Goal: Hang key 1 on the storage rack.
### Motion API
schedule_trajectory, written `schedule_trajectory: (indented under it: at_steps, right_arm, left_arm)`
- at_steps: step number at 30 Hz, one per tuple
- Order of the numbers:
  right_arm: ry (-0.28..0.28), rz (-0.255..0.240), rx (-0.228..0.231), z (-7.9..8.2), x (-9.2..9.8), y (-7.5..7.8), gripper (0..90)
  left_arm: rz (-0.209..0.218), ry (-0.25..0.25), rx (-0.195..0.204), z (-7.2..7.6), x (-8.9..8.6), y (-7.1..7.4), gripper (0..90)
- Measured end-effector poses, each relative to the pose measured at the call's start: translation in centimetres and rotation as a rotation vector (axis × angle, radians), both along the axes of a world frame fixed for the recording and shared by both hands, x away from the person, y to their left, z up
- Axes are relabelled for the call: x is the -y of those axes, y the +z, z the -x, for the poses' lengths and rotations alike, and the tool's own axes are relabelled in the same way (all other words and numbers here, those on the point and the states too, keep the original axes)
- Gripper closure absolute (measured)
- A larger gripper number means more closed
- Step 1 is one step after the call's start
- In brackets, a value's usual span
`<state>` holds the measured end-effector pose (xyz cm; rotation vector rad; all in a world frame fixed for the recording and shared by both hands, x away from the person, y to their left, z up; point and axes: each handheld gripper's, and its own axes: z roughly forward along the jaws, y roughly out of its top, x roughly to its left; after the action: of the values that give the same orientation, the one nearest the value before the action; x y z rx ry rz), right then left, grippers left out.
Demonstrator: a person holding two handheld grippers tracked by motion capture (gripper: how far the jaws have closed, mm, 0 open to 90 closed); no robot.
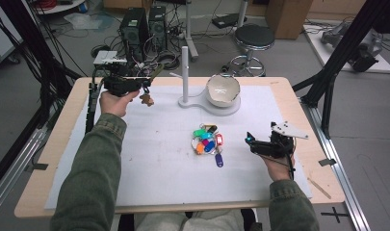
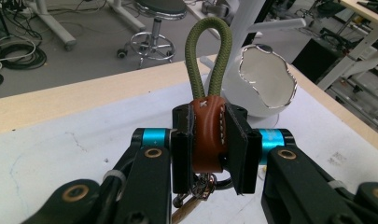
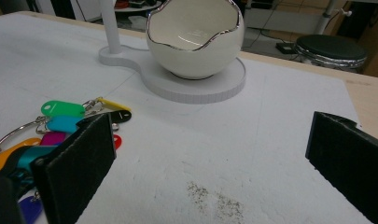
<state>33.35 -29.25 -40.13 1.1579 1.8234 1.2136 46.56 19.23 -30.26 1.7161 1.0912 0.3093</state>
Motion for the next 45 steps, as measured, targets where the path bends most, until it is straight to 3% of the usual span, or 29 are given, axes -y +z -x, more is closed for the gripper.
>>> schedule_trajectory:
  at_steps: [11,33,41,45]
  right_arm:
    - [0.002,-0.004,-0.009,0.1,0.0,0.0,0.5]
    - [0.008,-0.003,-0.010,0.0,0.0,-0.1,0.5]
    - [0.011,0.000,-0.014,0.0,0.0,-0.2,0.5]
    - [0.012,0.002,-0.016,0.0,0.0,-0.2,0.5]
  left_arm:
    - [0.023,-0.010,0.025,-0.7,1.4,-1.0,73.0]
    - [0.017,-0.016,0.005,-1.8,3.1,-2.8,72.8]
    - [0.041,-0.002,-0.013,-2.2,2.9,-3.1,72.7]
    - [0.017,-0.014,-0.014,-2.0,3.3,-3.2,72.7]
